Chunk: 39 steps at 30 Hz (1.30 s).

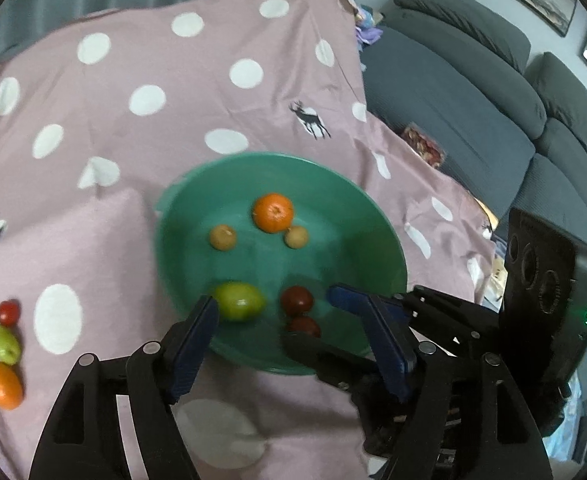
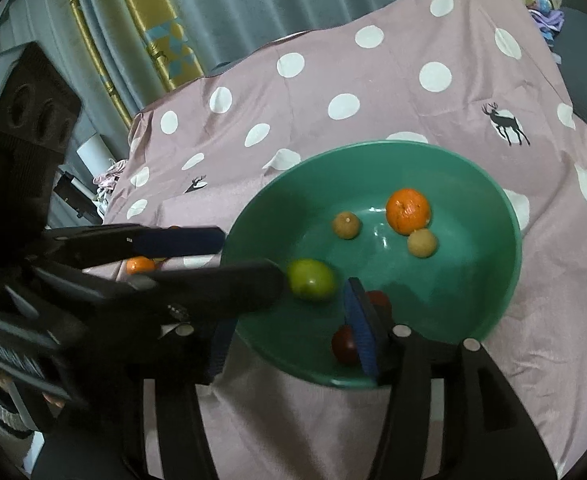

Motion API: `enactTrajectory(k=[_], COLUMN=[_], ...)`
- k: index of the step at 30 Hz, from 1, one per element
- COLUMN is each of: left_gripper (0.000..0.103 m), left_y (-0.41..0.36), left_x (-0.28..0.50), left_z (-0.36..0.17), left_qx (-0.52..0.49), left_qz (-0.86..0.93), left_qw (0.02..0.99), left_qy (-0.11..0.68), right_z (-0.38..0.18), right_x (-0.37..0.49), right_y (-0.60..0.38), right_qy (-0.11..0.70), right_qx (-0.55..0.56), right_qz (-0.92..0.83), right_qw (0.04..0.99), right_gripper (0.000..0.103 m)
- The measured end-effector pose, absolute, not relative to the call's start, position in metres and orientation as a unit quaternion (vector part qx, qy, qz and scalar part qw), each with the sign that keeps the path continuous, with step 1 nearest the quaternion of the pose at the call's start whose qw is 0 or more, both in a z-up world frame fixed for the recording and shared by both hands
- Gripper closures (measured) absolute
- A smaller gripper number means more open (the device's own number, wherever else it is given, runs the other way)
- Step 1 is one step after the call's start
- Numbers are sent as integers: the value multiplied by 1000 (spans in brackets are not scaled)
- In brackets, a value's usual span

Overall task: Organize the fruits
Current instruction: 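Open the left gripper to drop the green fruit into the bowl, then withdraw the left tool and move it toward the large orange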

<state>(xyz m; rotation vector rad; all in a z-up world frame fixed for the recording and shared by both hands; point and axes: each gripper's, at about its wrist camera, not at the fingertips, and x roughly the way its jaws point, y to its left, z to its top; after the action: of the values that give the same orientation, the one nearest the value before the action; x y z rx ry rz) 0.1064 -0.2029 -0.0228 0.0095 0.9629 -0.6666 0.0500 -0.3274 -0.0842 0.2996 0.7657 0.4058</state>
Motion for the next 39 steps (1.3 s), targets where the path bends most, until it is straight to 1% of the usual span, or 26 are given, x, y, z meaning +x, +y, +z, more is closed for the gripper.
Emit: enactTrajectory(k=[2,3,6,8,9,10,12,25,39], left_gripper=[23,20,18,17,13,7,5,5,4], left_y=[-199,-196,-185,-177,-172,-167,-156,-98,-46], left_x=[102,99,90,85,81,78,73,35,18], left_z=[-19,-17,-12,-10,-9,-9,-8,-10,-20], left_qx=[12,18,31,34,34,34,30,31,-4], left_qz=[-300,-291,-269,-256,-248,-240,-224,-153,-117], left_qw=[842,848,861,868,872,876,882,904,905], left_qy=[447,442,430,424,420,418,413,398,408], right_z=[-84,-83,-80,-76,-74,-72,-69,-56,-47], right_x=[45,42,30,23,21,16,12,-5,-9], right_y=[-329,-330,-334,-334,-334,-333,-331,-296,-251], right_qy=[367,365,356,351,349,345,340,339,351], right_qx=[151,155,172,175,175,174,175,153,117], right_qz=[194,194,196,196,197,198,202,241,272], right_qw=[897,897,897,899,900,901,902,896,889], right_gripper=[48,46,40,39,37,35,31,28,28])
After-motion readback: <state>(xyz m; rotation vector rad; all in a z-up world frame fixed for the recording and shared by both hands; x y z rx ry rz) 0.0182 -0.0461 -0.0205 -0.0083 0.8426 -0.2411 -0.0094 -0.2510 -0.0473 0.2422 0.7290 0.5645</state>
